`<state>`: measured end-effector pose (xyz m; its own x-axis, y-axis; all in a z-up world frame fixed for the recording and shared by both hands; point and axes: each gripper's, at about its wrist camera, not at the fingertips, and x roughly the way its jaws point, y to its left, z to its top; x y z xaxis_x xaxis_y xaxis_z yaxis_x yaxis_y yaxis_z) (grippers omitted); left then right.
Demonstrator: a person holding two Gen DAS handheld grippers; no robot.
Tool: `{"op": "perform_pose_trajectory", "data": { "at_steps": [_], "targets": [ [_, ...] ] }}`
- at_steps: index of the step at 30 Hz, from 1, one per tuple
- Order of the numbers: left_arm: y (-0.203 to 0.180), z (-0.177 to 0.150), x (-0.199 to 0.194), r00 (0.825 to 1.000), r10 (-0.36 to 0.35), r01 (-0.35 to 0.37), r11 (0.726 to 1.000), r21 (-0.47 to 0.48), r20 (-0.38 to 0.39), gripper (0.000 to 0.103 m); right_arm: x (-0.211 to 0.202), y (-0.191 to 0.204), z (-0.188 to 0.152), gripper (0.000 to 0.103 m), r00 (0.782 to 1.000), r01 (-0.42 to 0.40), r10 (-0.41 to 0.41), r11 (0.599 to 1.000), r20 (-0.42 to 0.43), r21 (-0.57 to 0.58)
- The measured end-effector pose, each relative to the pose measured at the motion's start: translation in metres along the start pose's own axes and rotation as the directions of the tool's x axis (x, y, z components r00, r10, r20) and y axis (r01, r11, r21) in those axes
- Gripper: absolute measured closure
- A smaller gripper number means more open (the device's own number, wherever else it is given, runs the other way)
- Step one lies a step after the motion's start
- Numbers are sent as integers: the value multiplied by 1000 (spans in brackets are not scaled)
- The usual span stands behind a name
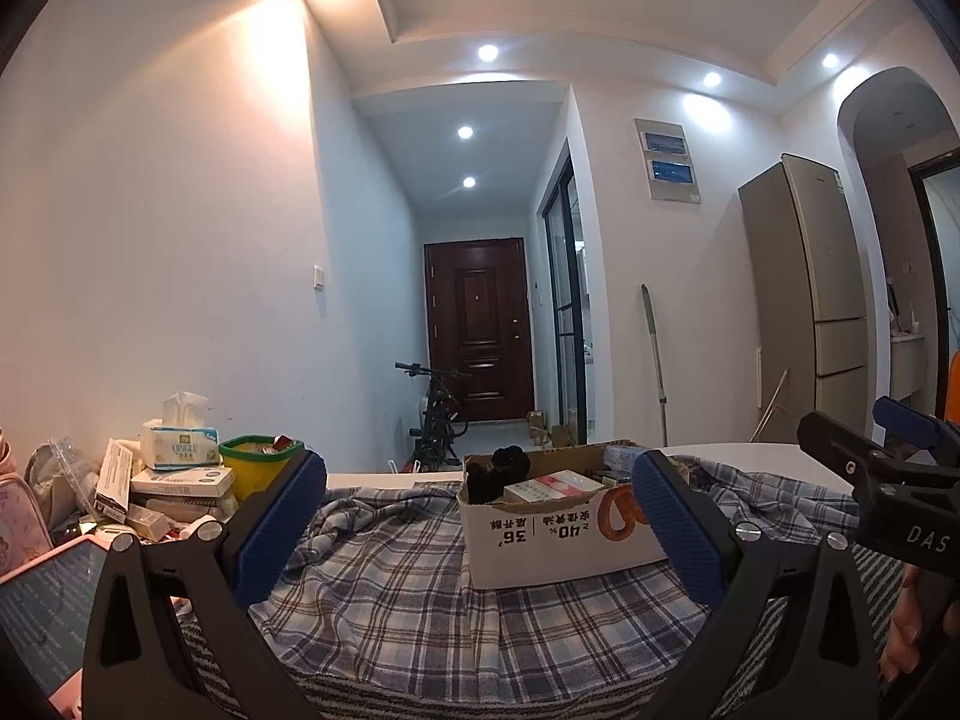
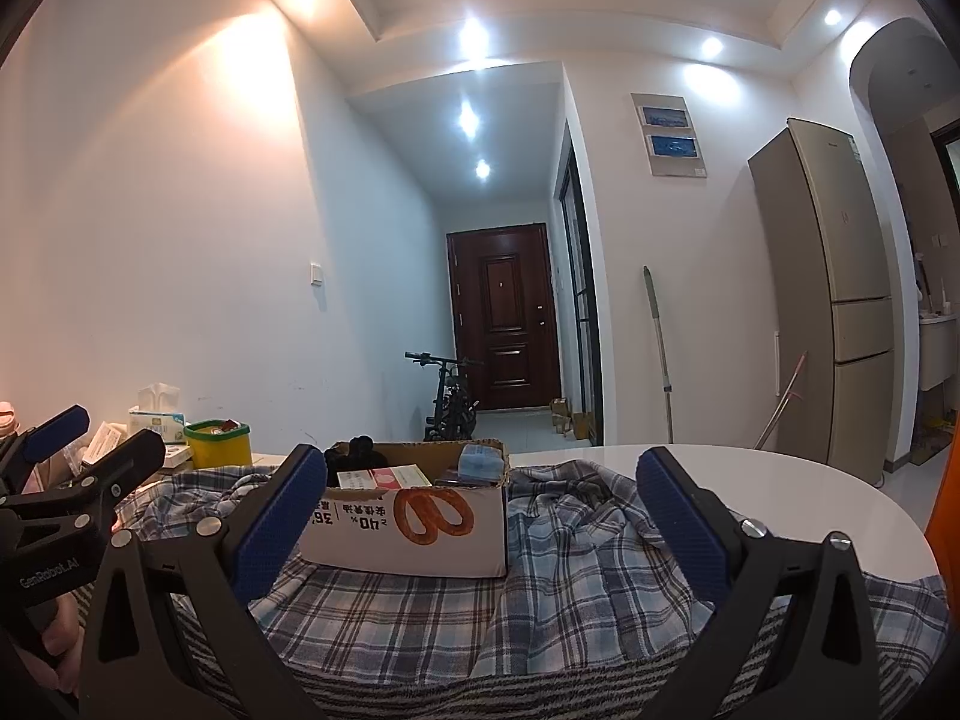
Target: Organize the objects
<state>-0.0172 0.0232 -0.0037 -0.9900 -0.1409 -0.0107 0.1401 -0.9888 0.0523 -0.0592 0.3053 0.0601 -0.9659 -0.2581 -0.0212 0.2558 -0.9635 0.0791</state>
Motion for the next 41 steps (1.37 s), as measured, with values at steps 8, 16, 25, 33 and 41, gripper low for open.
{"op": "perform_pose_trajectory", "data": {
  "at_steps": [8,16,25,33,41],
  "targets": [
    [1,1,0,1000,-1,1,1000,3,2,0,0,0,0,0,1000,0,0,1000,2,-2],
    [1,0,0,1000,-11,11,1000,2,4,0,0,0,0,0,1000,0,0,1000,1,-2],
    [0,0,-1,1000,-19,19,1000,4,10,0,0,1,0,0,1000,-3,3,1000,4,-2],
    [0,0,-1,1000,-19,19,1000,4,9,0,1,2,-1,0,1000,-2,2,1000,4,-2],
    [0,2,-2,1000,-22,22,1000,0,15,0,3,2,-2,0,1000,-3,3,1000,10,-7]
  ]
}}
